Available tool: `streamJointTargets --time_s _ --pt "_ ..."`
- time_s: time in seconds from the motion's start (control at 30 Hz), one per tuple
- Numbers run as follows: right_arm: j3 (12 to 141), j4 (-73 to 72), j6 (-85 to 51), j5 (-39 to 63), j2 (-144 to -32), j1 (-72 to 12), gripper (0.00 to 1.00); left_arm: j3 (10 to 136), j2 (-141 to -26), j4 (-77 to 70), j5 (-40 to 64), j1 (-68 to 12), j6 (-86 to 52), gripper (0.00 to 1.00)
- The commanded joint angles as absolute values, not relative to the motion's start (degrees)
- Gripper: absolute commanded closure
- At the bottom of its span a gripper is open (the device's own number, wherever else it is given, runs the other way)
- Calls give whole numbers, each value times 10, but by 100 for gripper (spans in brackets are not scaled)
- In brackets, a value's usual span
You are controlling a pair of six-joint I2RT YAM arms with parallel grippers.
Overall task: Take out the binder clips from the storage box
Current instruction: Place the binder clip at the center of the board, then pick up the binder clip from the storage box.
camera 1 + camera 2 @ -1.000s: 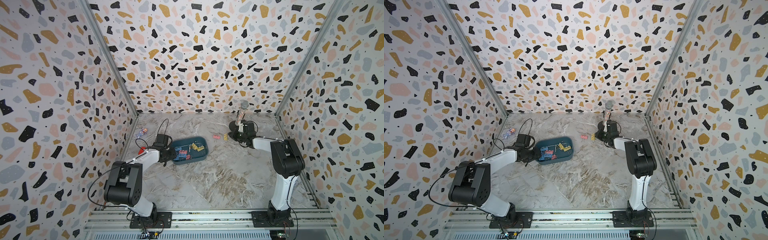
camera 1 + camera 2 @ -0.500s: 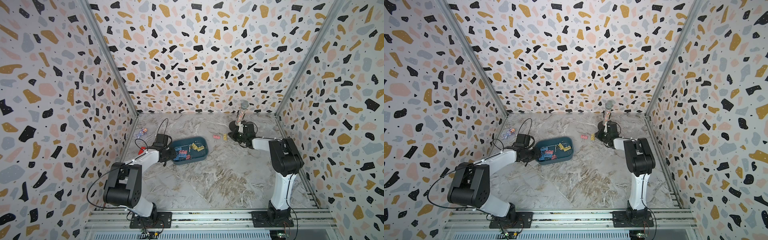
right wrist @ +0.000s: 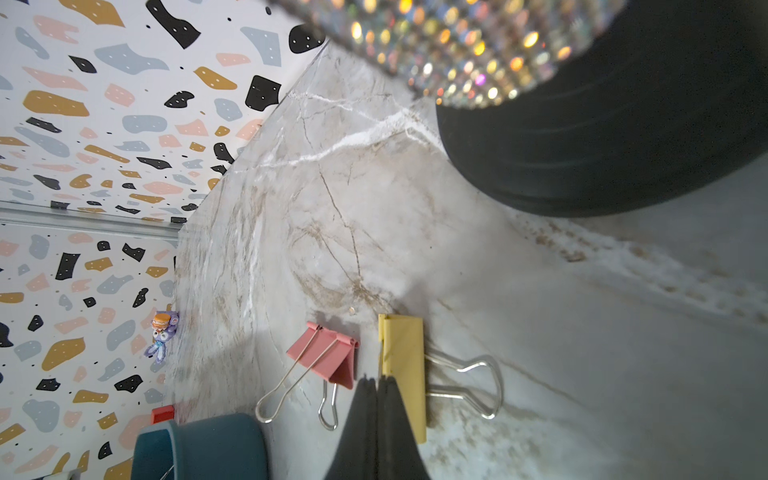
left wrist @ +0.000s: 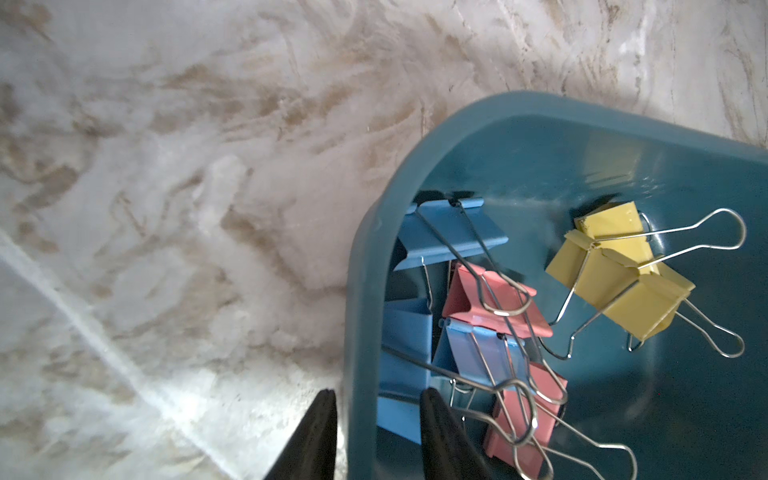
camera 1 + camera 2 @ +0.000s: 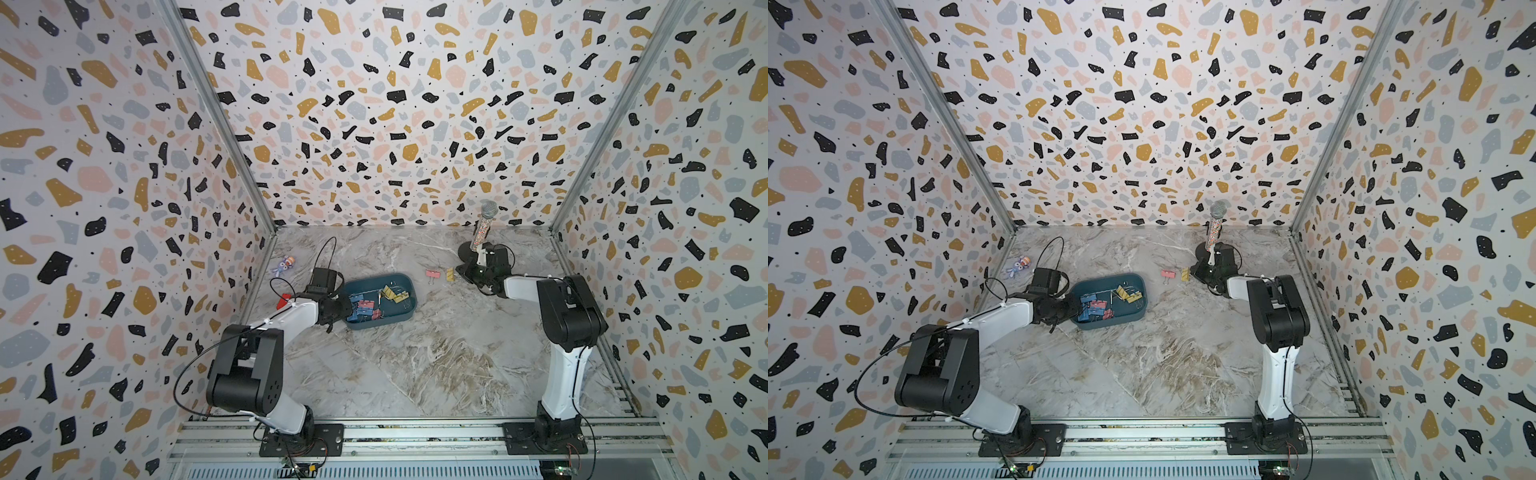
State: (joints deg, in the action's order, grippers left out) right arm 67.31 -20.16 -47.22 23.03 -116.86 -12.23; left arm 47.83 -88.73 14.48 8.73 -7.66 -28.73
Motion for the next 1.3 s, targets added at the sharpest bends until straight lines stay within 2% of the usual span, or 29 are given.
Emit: streamJointTargets --time_s 0.0,0.43,0.63,0.77,1.03,1.27 --pt "679 -209 -474 237 -1167 -120 99 471 -873 136 90 -74 -287 63" --pt "676 -205 -470 239 -1157 -119 78 472 -873 136 89 -74 -288 63" --pt "678 -183 -454 230 -1136 -117 72 471 -874 136 88 -74 -287 63" --pt "672 -166 -436 227 -1111 -114 71 472 -872 137 87 -74 -287 63" --pt "687 -44 -318 216 -1027 -115 70 479 -872 142 84 -74 -287 63" --pt "713 50 -208 221 -986 -164 70 479 -868 144 84 -74 -287 63"
